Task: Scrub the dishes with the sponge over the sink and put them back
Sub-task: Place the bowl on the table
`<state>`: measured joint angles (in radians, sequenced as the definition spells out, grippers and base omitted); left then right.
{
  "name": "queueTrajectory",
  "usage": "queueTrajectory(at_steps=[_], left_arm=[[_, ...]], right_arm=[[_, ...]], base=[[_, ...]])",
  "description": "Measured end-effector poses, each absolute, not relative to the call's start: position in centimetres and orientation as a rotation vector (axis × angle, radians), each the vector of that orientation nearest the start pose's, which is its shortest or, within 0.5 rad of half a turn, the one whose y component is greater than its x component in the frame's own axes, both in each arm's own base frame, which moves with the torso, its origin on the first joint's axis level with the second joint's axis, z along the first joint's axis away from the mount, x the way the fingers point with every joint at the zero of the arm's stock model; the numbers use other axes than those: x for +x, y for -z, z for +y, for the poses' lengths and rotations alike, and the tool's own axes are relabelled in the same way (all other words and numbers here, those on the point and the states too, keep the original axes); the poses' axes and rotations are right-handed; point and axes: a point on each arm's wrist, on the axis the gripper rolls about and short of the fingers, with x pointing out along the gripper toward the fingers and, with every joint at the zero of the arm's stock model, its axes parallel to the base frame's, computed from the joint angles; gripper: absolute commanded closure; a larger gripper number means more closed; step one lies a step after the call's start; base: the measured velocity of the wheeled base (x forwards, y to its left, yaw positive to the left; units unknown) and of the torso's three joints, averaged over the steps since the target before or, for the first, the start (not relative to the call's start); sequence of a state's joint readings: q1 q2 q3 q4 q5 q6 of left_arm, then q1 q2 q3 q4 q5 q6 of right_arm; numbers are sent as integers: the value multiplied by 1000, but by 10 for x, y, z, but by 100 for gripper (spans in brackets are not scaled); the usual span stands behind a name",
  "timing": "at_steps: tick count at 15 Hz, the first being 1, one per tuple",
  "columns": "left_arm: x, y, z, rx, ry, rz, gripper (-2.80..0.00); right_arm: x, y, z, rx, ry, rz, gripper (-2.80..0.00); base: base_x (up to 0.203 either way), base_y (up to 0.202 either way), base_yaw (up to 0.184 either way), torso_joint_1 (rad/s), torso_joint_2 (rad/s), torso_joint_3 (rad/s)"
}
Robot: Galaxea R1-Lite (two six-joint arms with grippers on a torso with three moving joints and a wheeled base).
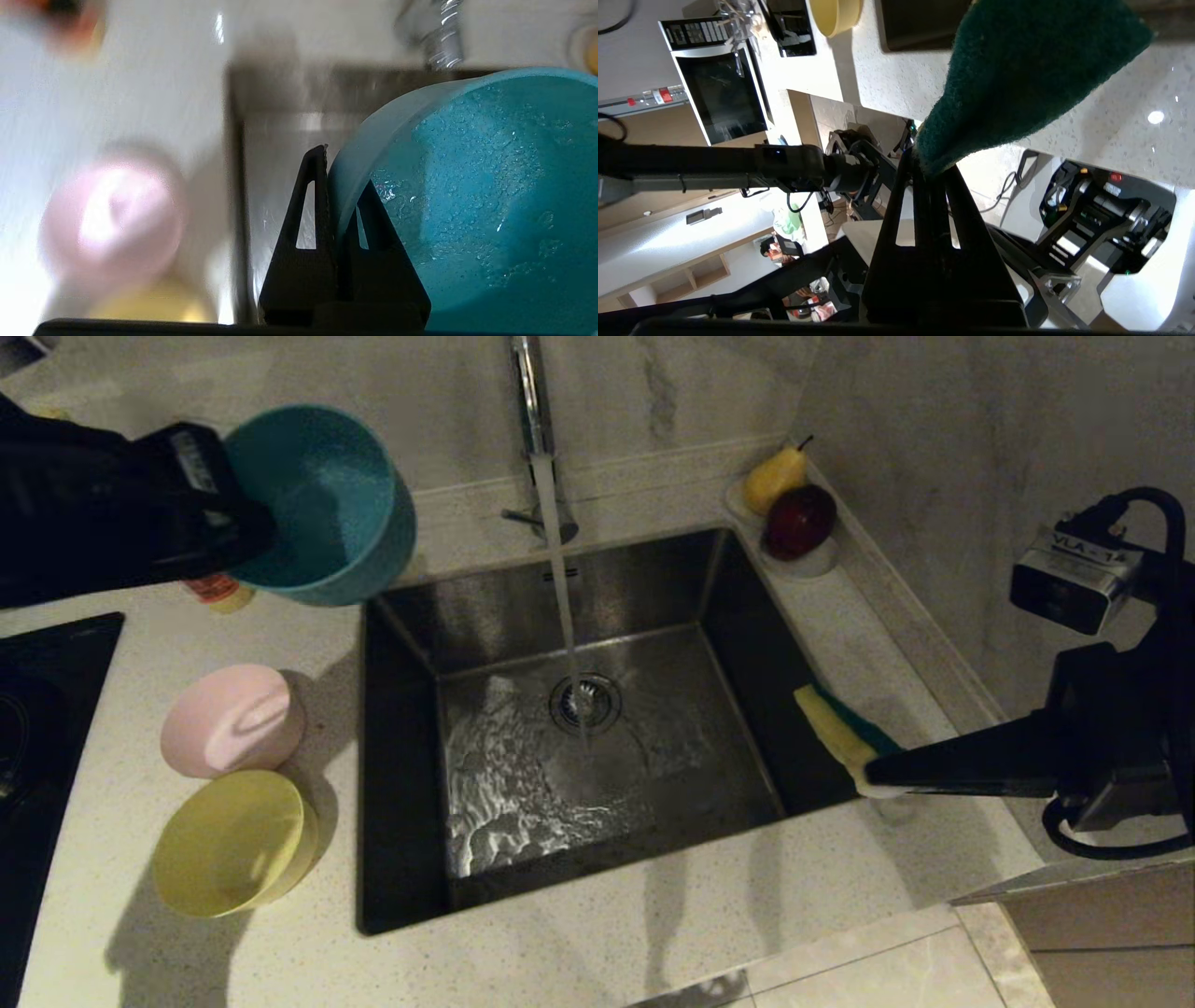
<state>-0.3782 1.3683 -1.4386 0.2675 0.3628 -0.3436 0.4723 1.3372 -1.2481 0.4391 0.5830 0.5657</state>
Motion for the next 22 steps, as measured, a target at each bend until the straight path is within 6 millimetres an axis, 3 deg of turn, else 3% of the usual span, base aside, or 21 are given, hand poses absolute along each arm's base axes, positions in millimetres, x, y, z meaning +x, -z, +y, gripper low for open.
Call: queueTrajectory(at_steps=[3, 10, 13, 16, 22], left_arm=[[180, -369, -30, -383, -162, 278, 0], [168, -375, 53, -588, -551, 151, 0], [186, -365, 91, -680, -685, 116, 0], [211, -342, 133, -755, -783, 139, 0], [249, -300, 204, -909, -864, 141, 0]], right_arm=[[170, -297, 101, 529, -839, 845, 0], [171, -291, 101, 527, -828, 866, 0], [171, -287, 98, 533, -810, 873, 0], [170, -283, 96, 535, -800, 885, 0], [169, -284, 96, 533, -796, 880, 0]], base=[[0, 0, 0, 0, 0, 0], [0, 0, 0, 0, 0, 0], [0, 0, 0, 0, 0, 0], [0, 0, 0, 0, 0, 0], [0, 0, 0, 0, 0, 0]])
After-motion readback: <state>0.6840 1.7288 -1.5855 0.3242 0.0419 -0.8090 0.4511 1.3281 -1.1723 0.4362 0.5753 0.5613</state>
